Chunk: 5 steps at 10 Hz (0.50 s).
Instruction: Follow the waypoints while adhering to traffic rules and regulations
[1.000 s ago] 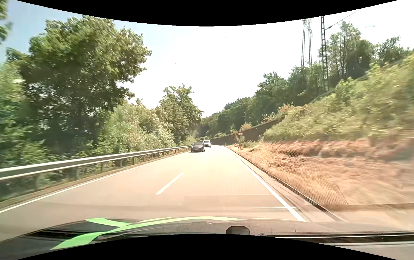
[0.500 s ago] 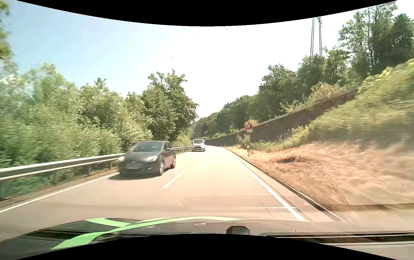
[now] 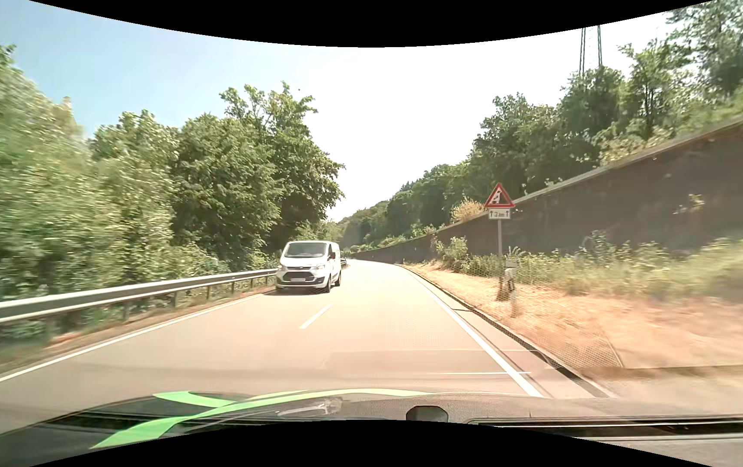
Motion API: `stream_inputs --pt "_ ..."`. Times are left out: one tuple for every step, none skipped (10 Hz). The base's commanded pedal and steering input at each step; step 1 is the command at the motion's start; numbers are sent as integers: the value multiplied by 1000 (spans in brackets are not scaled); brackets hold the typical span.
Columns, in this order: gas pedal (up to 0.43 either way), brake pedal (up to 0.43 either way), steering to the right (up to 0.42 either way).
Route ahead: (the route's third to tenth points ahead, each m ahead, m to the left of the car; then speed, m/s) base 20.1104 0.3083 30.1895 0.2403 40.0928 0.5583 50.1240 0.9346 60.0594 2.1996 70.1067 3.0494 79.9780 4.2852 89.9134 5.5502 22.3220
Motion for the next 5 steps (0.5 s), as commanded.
stream_inputs --pt "197 0 0" --pt "197 0 -1" --pt "197 0 -3" --pt "209 0 -4" --pt "209 0 -4"
